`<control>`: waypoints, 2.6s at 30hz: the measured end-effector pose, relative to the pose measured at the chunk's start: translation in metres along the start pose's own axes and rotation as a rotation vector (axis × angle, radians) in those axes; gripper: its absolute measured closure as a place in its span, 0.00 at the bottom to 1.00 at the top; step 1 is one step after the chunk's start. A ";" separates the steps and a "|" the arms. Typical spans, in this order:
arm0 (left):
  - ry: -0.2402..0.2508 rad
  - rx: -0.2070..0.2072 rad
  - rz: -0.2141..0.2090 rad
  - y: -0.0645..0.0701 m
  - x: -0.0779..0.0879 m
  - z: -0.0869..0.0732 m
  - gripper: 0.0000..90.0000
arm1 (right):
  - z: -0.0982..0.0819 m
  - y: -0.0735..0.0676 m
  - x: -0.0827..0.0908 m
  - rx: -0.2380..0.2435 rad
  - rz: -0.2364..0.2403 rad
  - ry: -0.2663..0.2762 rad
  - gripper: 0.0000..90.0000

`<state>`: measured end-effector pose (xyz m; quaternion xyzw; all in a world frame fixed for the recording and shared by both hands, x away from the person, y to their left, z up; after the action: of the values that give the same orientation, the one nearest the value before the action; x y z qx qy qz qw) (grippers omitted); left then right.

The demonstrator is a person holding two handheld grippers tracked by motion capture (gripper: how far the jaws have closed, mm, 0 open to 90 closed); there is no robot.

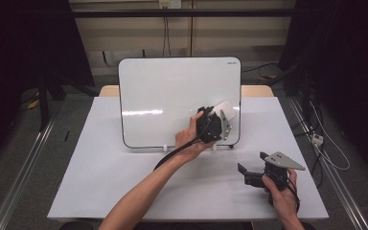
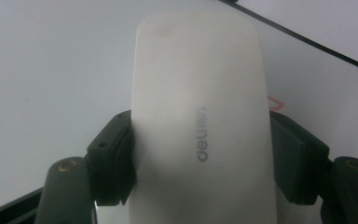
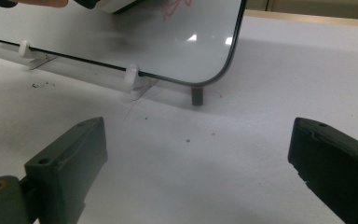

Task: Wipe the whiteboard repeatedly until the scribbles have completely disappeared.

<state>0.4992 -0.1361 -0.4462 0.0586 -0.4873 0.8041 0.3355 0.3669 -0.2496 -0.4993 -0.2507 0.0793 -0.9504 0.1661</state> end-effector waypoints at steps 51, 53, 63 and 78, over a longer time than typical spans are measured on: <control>-0.066 -0.304 -0.106 0.038 0.018 -0.030 0.35 | 0.000 -0.001 0.003 0.003 0.002 0.005 0.05; -0.083 -0.306 -0.111 0.039 0.020 -0.034 0.35 | 0.000 -0.001 0.004 0.003 0.006 0.006 0.05; -0.114 -0.285 -0.138 0.040 0.030 -0.048 0.35 | 0.000 -0.001 0.004 0.004 0.007 0.008 0.05; -0.128 -0.155 -0.079 0.017 0.026 -0.044 0.35 | 0.000 -0.003 0.002 0.013 0.011 0.003 0.05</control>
<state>0.4798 -0.0929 -0.4704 0.1027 -0.5659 0.7446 0.3387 0.3650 -0.2478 -0.4977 -0.2479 0.0749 -0.9503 0.1729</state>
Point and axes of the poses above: each handheld gripper's, and its own axes: x roughly backward along the jaws, z roughly out of its top, y roughly to its right, the point moved 10 cm from there along -x, roughly forward along the jaws, and after that the axes turned 10 degrees about -x, right-handed, at the moved point
